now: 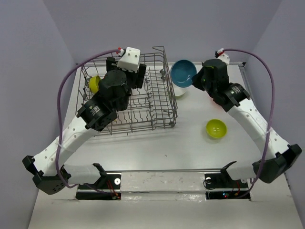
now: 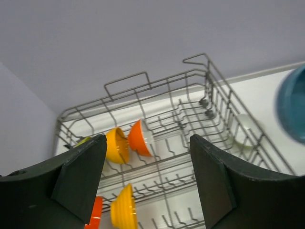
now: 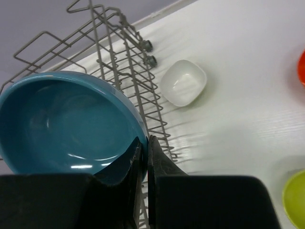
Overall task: Load the bowls into the dish rack
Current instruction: Pass from the right arm to the left
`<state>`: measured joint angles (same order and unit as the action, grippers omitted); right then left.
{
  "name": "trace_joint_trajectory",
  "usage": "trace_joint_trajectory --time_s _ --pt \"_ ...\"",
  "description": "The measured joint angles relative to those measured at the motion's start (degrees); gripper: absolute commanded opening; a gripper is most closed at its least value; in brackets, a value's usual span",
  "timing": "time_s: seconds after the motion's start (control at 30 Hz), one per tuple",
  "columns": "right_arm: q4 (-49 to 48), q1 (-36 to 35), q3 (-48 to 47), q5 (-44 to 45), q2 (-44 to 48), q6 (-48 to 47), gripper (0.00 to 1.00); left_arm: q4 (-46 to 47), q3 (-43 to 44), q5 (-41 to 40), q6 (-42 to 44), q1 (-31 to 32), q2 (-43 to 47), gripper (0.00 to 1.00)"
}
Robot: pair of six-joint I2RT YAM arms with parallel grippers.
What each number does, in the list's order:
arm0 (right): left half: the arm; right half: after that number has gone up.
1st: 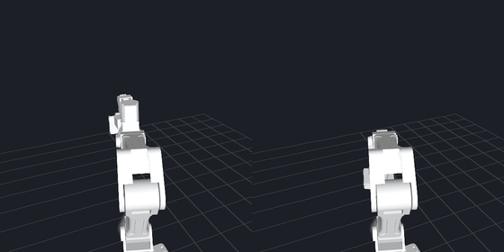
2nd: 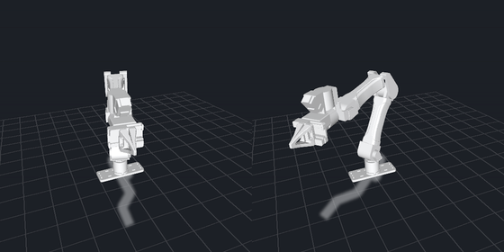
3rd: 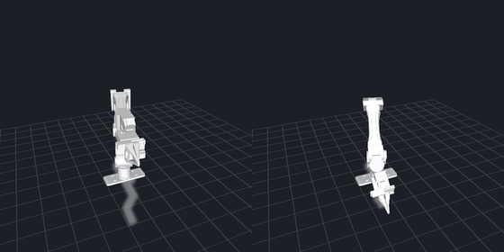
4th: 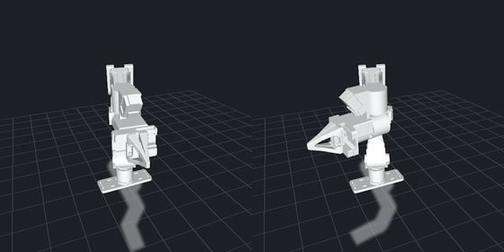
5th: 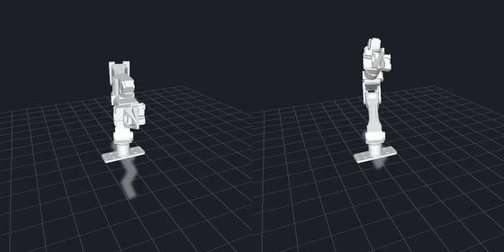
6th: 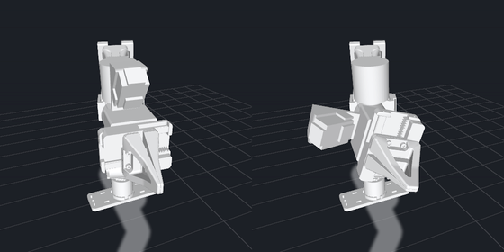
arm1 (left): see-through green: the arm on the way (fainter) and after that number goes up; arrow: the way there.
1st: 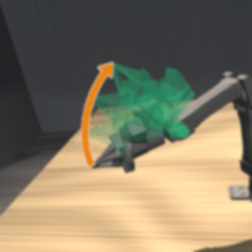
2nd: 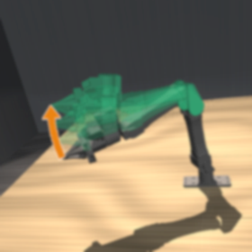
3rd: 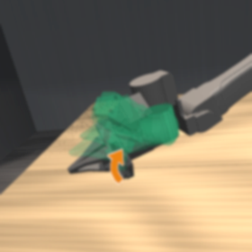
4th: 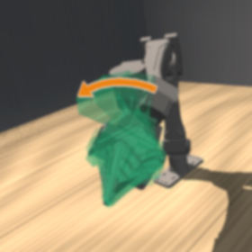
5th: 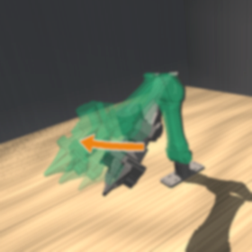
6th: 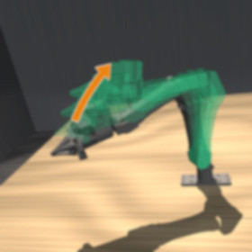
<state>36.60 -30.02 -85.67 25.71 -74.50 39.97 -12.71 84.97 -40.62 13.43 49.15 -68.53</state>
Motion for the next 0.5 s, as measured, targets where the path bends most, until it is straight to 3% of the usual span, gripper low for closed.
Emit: trace_joint_trajectory --time_s 0.2,0.5 --pt "-2.45 -0.48 -7.10 -5.81 -10.36 -1.70 0.01 -3.89 8.39 10.71 -9.75 -2.89 -1.33 0.81" --pt "-4.13 -6.14 -15.26 -7.23 -14.62 -3.58 0.01 -7.91 10.29 27.08 -19.10 -7.78 -9.01 0.78"
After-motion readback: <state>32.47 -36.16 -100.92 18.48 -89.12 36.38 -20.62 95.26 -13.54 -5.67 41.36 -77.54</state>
